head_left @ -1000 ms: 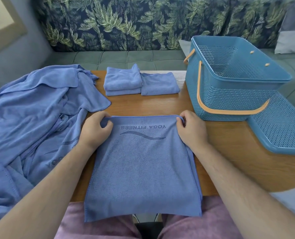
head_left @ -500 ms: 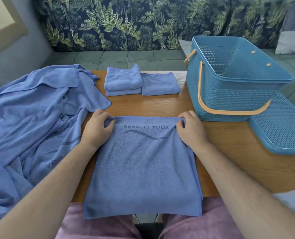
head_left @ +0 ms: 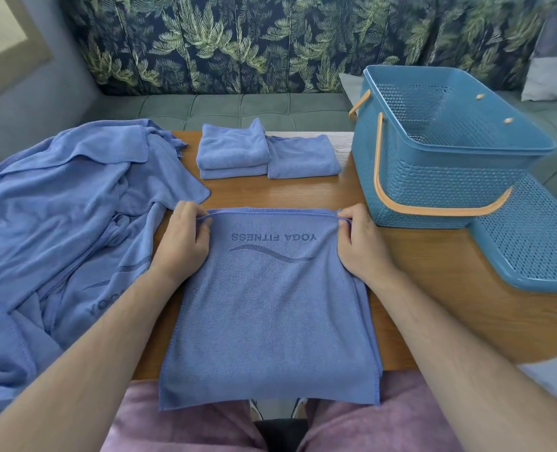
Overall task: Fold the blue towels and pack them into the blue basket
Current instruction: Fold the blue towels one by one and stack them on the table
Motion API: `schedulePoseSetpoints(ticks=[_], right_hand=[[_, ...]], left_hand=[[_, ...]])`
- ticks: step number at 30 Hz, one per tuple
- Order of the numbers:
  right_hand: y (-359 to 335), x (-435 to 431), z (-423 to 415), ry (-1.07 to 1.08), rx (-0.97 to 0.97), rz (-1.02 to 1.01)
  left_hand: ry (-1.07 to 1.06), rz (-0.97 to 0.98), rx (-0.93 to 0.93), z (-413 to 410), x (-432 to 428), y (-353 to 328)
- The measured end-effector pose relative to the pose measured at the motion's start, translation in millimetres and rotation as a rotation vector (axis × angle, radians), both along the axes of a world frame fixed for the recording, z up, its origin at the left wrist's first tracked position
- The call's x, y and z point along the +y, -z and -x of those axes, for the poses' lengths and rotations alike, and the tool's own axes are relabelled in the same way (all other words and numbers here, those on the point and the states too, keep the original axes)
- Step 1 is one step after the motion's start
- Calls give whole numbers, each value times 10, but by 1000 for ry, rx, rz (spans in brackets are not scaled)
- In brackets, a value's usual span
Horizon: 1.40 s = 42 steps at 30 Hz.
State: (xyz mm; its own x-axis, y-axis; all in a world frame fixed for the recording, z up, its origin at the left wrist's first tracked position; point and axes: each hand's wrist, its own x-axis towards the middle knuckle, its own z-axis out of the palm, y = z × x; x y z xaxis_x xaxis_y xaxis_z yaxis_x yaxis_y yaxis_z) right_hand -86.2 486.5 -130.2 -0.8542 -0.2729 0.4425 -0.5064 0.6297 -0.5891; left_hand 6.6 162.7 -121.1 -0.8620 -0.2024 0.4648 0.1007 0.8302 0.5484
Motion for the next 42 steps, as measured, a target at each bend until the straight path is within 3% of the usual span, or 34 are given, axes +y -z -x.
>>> schedulePoseSetpoints(ticks=[5,12,17,21,30,35,38,42], right_hand=[[3,12,3,-10,25,50],[-65,35,-54,-2,50,128],[-258,53,-208,22,-4,153],[-726,62,-265,18,86,144],[-2079,-23,-37,28,202,20],[-2742,-115,81,44,181,133],[-2964,-104,66,19,192,202],[-2943,-44,-78,27,180,145]], left_hand=[[-53,-86,26,5,-30,-8],[-205,-351,22,-48,19,-132],[-193,-470,-10,-242,19,-335],[-132,-616,0,-363,-86,-778],[-82,-394,123,-144,-309,-2071],[-91,-416,171,43,-370,-2653],[-80,-403,222,30,-332,-2864],[-65,-357,240,-110,-238,-2847]])
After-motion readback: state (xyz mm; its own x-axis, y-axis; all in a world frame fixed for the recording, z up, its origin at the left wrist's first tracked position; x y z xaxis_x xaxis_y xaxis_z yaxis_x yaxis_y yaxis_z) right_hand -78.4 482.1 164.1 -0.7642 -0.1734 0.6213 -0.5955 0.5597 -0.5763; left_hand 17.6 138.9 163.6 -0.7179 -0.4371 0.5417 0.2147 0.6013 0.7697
